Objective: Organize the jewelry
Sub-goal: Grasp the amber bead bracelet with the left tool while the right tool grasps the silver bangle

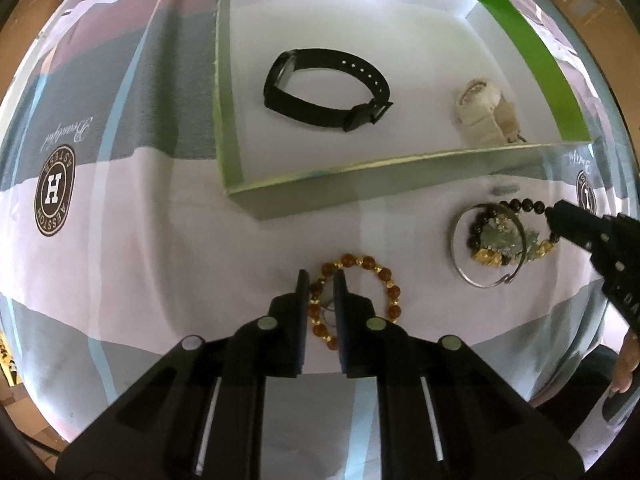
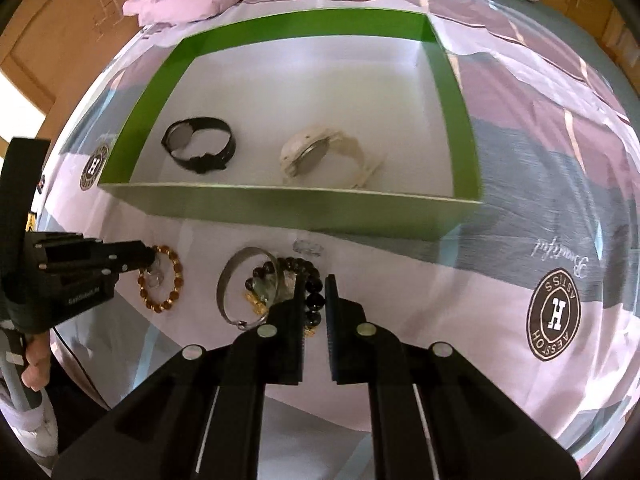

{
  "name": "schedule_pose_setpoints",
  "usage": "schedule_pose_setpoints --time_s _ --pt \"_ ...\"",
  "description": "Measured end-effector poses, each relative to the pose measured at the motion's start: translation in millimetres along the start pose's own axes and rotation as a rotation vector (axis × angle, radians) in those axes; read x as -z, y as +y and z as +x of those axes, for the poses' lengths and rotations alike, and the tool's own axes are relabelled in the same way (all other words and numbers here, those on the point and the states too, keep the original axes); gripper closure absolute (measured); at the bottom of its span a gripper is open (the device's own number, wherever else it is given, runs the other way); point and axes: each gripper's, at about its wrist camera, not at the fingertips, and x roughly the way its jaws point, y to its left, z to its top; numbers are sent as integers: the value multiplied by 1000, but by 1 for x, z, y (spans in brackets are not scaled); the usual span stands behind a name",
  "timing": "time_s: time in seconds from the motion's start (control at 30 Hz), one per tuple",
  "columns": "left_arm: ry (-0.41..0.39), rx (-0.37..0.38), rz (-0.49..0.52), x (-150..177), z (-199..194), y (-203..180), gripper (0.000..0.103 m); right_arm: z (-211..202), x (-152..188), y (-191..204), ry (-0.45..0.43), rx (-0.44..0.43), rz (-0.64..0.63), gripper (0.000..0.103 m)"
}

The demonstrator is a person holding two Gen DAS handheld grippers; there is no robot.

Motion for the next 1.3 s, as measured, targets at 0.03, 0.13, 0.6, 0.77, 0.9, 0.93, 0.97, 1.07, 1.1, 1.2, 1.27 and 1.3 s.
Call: schedule_pose_setpoints --time_s 0.03,0.13,0.6,0.77,0.9,0.93,0.97,1.07,1.1,1.2,1.27,1.3 --pt "2 -3 1 -1 1 -1 91 0 -3 -4 -5 -14 1 94" --pt "11 -19 0 -2 6 -1 88 -12 -2 -16 -23 -51 -2 94" --pt "-16 6 18 0 6 -13 95 -7 2 -9 -20 -50 -35 74" --pt "4 -5 20 1 10 -12 94 19 4 5 25 -65 -50 75" --pt "14 2 14 -1 14 -12 89 35 6 8 38 -34 -54 84" --pt "14 2 16 -2 16 -8 89 34 6 9 34 -27 -58 89" --pt "12 0 18 -2 16 -8 89 32 6 10 35 -33 -63 96" --pt "7 2 9 -4 16 -10 95 26 7 13 24 -45 -74 97" --pt "4 7 6 1 13 -9 95 24 7 15 17 -49 -78 97" --pt "-15 18 2 1 5 -3 95 15 8 20 -2 -68 -86 98" --pt "-32 22 10 1 -1 -4 95 8 7 22 -19 -82 -86 97" --pt "-39 26 14 1 -4 -4 95 6 9 21 -25 -87 -89 97"
